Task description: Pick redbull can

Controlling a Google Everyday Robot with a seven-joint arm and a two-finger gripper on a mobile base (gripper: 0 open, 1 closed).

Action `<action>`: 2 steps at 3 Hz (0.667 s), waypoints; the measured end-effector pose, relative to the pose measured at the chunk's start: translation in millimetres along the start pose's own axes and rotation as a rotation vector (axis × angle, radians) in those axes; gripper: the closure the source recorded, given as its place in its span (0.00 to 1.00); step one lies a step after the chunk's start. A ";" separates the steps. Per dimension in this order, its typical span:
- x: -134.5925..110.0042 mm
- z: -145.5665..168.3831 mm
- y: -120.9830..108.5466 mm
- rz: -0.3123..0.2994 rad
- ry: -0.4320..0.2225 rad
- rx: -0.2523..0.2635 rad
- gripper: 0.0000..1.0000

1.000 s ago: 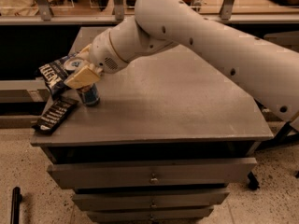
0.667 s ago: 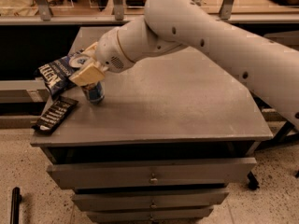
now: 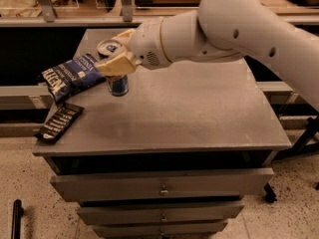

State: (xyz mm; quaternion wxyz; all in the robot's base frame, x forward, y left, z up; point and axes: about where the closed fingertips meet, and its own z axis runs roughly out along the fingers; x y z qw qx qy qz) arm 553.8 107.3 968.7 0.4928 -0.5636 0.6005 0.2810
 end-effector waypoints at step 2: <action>-6.9 -27.7 -7.6 0.015 0.016 0.073 1.00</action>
Offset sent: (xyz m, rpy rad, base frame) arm -0.0007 -0.0211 0.0151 -0.0012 -0.0133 -0.0651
